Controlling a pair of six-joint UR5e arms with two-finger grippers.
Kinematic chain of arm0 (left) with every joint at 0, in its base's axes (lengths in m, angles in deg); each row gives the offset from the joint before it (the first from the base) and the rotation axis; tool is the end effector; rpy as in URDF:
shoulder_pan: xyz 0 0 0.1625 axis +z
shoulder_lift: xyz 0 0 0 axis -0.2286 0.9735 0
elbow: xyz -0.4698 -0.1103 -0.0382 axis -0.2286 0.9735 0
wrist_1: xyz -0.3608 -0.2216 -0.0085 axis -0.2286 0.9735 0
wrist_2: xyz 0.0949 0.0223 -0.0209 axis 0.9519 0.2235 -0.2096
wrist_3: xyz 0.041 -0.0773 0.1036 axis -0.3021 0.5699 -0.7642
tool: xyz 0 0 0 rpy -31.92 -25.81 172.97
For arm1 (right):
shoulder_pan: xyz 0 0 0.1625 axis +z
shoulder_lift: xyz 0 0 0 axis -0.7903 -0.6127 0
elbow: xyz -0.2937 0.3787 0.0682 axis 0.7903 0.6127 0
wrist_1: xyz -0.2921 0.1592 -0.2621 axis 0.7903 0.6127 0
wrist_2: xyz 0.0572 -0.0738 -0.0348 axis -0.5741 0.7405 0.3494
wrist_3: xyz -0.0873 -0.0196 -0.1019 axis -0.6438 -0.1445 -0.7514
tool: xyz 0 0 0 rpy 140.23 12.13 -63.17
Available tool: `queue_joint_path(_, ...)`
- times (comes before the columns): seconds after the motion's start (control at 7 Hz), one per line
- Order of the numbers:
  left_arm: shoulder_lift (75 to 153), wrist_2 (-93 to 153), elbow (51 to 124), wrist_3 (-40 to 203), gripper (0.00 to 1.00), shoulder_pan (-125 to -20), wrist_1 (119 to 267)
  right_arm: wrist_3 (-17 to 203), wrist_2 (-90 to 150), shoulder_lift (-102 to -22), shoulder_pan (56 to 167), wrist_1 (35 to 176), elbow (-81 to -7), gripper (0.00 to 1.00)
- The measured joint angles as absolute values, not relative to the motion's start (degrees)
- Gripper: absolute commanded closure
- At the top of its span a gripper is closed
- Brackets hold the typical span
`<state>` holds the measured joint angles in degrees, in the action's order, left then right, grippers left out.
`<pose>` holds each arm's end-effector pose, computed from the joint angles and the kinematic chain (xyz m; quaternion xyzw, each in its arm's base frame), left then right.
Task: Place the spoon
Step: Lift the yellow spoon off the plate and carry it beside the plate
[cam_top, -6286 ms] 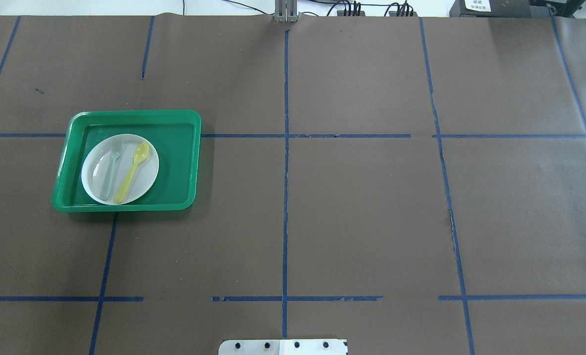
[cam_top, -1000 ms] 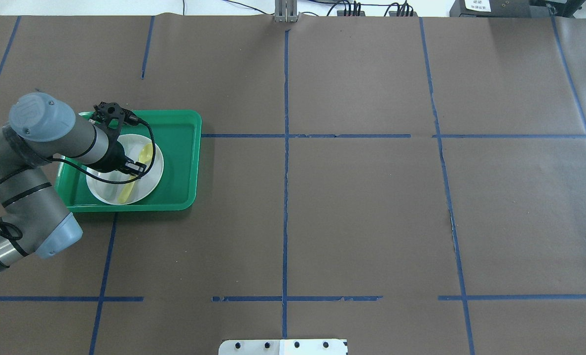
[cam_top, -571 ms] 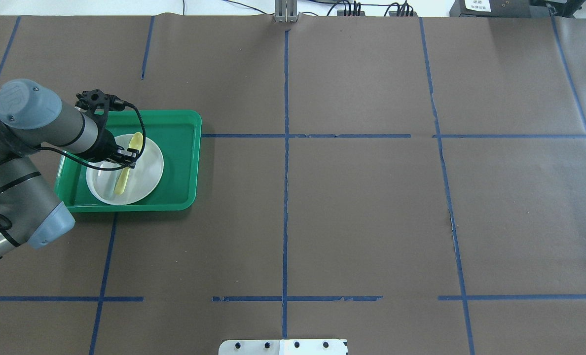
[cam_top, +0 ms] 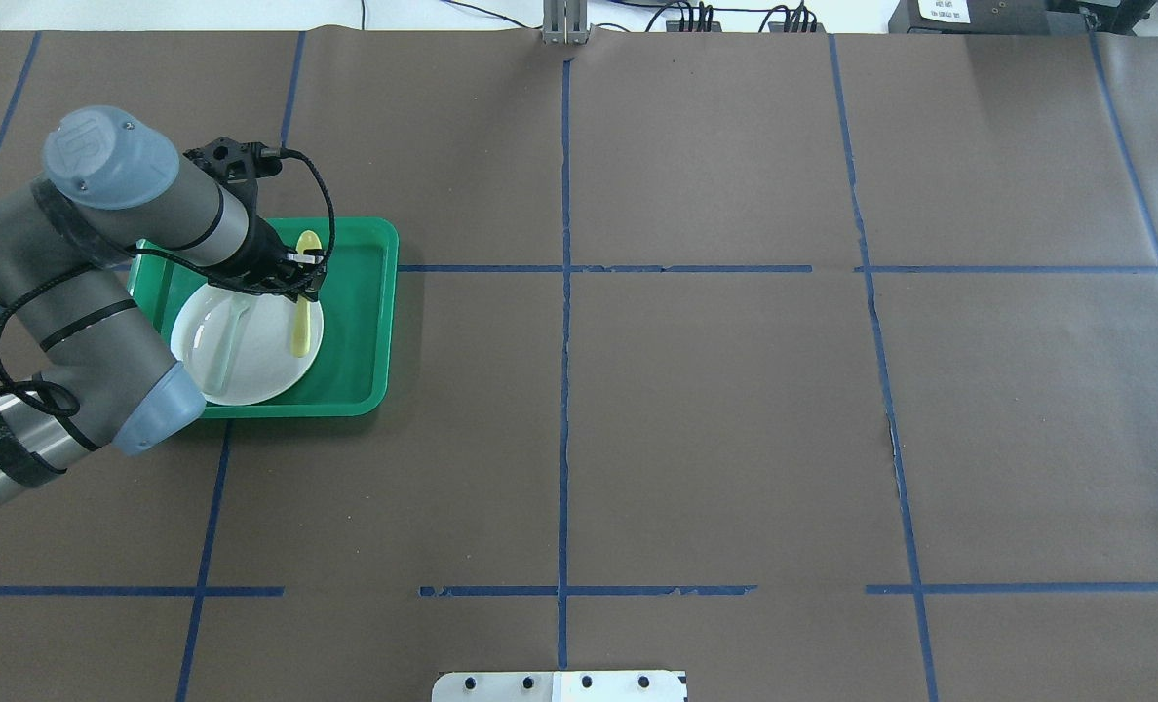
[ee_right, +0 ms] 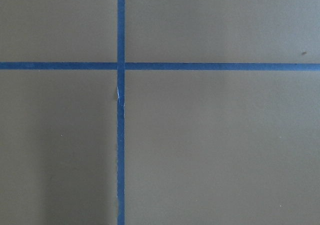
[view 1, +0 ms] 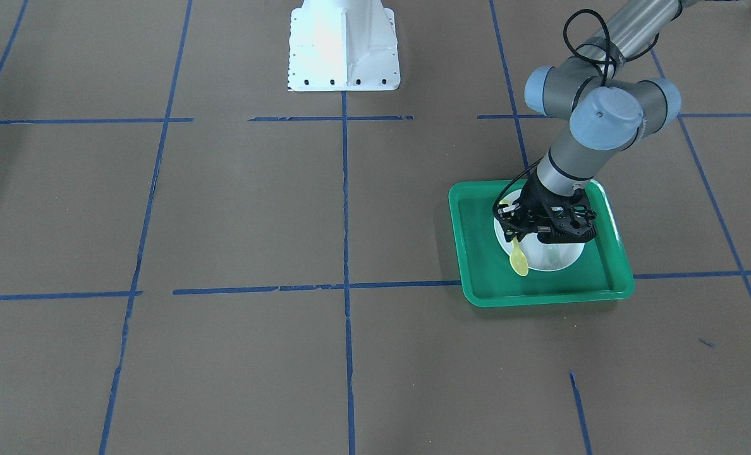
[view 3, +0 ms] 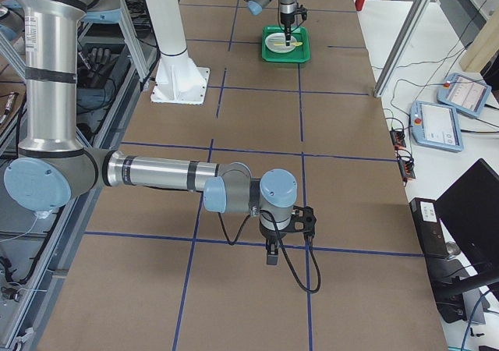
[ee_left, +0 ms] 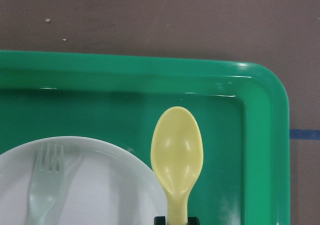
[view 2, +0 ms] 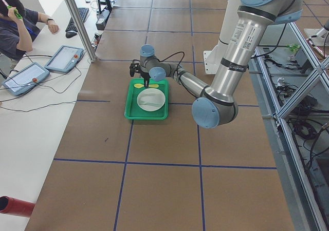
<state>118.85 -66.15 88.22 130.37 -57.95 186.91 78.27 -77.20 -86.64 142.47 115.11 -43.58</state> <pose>0.4596 -0.5547 0.4398 0.0418 0.4368 -0.0524 0.8971 0.0474 -0.4635 0.7622 0.0070 -0.3463 0.0116 0.9380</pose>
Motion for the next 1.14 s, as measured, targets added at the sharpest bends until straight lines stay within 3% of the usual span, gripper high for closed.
queue_joint_path(0.29, 120.9, -65.9, 85.9, 132.3, 1.00, -56.0, 186.5, 78.3, -77.2, -86.6, 142.5, 115.1, -43.6, 0.00)
queue_joint_path(0.43, 121.1, -65.6, 85.0, 132.5, 0.77, -55.3, 186.5, 78.3, -77.2, -86.6, 142.5, 115.1, -43.6, 0.00)
queue_joint_path(0.57, 121.2, -65.2, 84.7, 132.6, 0.66, -54.9, 186.5, 78.3, -77.2, -86.7, 142.5, 115.1, -43.6, 0.00)
queue_joint_path(1.0, 121.3, -65.0, 84.8, 132.2, 0.56, -54.6, 186.7, 78.3, -77.2, -86.7, 142.5, 115.1, -43.6, 0.00)
queue_joint_path(1.14, 121.3, -65.1, 85.1, 132.1, 0.42, -54.6, 186.7, 78.3, -77.2, -86.7, 142.5, 115.1, -43.6, 0.00)
